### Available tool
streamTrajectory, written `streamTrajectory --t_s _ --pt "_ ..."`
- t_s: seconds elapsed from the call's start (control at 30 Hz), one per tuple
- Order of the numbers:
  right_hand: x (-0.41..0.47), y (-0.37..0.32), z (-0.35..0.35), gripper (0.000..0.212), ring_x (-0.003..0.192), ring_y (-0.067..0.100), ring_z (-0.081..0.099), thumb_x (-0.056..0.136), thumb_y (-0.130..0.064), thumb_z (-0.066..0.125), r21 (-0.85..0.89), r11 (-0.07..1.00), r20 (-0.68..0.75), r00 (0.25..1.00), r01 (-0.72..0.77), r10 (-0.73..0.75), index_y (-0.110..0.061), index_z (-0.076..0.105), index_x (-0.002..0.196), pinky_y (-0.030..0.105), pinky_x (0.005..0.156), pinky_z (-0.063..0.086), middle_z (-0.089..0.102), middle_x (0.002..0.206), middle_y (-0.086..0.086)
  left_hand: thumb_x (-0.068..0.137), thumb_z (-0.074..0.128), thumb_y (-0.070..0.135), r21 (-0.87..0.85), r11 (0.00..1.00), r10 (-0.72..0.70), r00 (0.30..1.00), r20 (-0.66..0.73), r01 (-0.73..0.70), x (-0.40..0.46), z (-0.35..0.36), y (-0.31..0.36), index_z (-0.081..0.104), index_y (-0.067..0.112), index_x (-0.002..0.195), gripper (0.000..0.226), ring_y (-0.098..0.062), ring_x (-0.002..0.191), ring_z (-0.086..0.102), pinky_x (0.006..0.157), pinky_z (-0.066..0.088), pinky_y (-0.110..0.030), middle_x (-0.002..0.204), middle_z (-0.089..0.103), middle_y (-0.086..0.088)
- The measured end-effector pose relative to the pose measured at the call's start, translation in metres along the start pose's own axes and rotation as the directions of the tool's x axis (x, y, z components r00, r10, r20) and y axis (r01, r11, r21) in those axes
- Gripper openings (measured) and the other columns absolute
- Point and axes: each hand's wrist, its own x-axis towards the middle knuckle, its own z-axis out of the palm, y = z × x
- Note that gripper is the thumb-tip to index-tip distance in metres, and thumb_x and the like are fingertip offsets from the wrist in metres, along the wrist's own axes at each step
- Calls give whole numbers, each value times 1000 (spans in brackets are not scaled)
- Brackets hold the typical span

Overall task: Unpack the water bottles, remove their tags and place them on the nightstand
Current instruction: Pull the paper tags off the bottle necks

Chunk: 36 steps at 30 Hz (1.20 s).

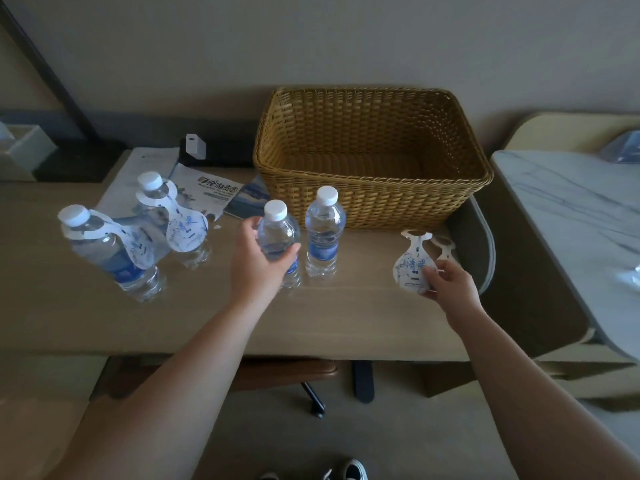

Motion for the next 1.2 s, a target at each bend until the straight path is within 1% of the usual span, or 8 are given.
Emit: streamTrajectory --t_s 0.17,0.33,0.47,0.67,0.77,0.87,1.03,1.2 --pt "28 11 -25 19 95 22 65 94 -19 58 -47 998 -132 990 -49 42 -13 60 112 36 75 57 66 106 8 72 80 42 -11 1000 -1 999 -34 1 1 6 0 40 30 124 67 -11 94 62 76 50 -25 113 59 8" --pt "49 13 -30 24 96 27 62 95 -23 54 -355 934 -236 971 -41 -47 -10 62 114 43 82 53 66 108 13 72 80 43 16 1000 -9 999 -52 10 0 8 2 35 42 116 63 -2 86 59 66 42 -18 108 56 15" --pt "53 14 -28 36 105 33 58 95 -18 50 -472 881 -260 960 -30 -107 -8 52 129 40 83 50 60 118 18 73 79 43 25 999 -25 999 -45 26 0 9 1 36 39 119 63 -4 92 59 72 46 -20 113 57 9" --pt "44 24 -28 45 126 32 44 95 -17 52 -667 740 -128 966 84 -225 -11 43 139 43 99 41 41 143 13 74 79 43 31 999 -17 998 -60 19 -1 9 3 35 39 117 62 5 86 54 67 40 -15 106 52 17" --pt "37 33 -29 48 138 29 27 94 -18 52 -784 592 5 956 187 -295 -13 43 141 45 108 33 32 152 9 73 79 43 30 999 -20 998 -60 21 -1 9 4 35 39 117 62 3 86 53 66 40 -16 105 51 16" --pt "33 41 -28 47 141 27 24 96 -26 46 -841 486 132 962 237 -241 -14 43 142 43 113 28 30 154 5 74 79 43 29 999 -33 998 -60 35 -1 8 4 38 33 124 66 2 86 53 67 41 -18 106 50 13" --pt "31 45 -28 50 142 27 21 98 -33 40 -858 475 146 979 195 -140 -14 39 144 42 116 22 26 156 5 74 78 45 54 996 -64 996 -55 67 -1 7 7 36 29 132 73 4 84 49 64 37 -17 102 45 19" --pt "23 37 -18 49 142 28 24 98 -30 44 -819 503 170 954 277 -249 -14 40 144 42 112 27 30 155 7 76 77 45 69 994 -76 996 -42 79 -4 5 11 36 33 135 73 11 84 49 66 34 -12 103 46 28"
